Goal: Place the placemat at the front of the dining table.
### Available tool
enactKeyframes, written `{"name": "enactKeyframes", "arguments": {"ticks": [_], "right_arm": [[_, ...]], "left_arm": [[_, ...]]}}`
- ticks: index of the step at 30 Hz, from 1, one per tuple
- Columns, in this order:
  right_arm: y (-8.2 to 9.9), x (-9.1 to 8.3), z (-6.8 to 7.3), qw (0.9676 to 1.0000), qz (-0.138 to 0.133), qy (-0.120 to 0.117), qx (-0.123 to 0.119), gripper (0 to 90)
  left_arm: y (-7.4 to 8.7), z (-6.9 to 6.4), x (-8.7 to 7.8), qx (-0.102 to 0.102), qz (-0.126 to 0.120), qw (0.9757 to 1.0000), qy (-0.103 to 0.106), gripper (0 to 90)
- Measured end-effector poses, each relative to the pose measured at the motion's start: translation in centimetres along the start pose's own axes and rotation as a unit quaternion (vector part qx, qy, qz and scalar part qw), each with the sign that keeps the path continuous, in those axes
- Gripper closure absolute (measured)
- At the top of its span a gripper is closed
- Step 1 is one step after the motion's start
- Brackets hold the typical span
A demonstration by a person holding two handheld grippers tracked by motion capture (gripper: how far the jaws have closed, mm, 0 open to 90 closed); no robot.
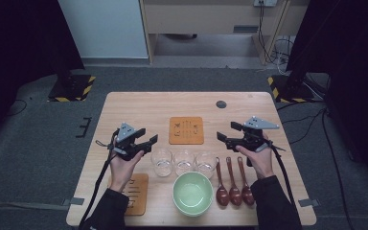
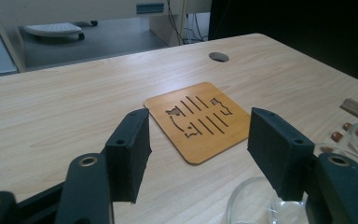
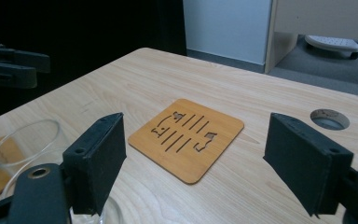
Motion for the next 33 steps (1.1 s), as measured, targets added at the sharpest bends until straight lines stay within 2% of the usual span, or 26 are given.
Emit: {"name": "enactKeyframes", "arguments": {"ticks": [4,6,9,14,21,30,33], "right_arm": [[0.0,-0.8,0.7,0.9999,-0.004,-0.009,-0.005,23.2],[0.1,-1.2,1.2,0.9998,-0.007,-0.012,-0.013,23.6],[0.1,-1.8,1.9,0.9995,-0.016,-0.01,-0.025,22.7],[0.2,-2.5,2.4,0.9994,-0.024,-0.01,-0.022,21.4],[1.3,-2.8,3.8,0.9985,-0.02,-0.038,-0.034,24.6],[1.7,-3.1,6.0,0.9955,-0.011,-0.062,-0.071,26.8],[1.7,-3.2,6.4,0.9945,-0.01,-0.068,-0.079,27.6]], "left_arm": [[0.4,-0.5,-0.6,0.005,-0.006,1.0,0.002,38.7],[0.5,-0.8,-1.0,0.014,-0.007,0.9999,-0.004,38.7],[0.4,-1.3,-1.8,0.015,-0.014,0.9998,-0.001,38.6],[0.4,-2.4,-3.0,0.017,-0.024,0.9995,0.007,37.6],[0.4,-3.8,-3.9,0.021,-0.038,0.9987,0.025,33.3],[1.1,-6.0,-3.5,0.049,-0.02,0.9972,0.052,32.8],[1.3,-6.8,-3.2,0.064,-0.012,0.9964,0.054,33.3]]}}
Point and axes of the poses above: each handheld gripper's, and its own axes: x roughly forward along the jaws, y roughly out of its underside, z roughly to its left, the point moved 6 cm from there along x, roughly forward along the jaws, and after that the axes turned 12 degrees about z, right-handed, at the moved point
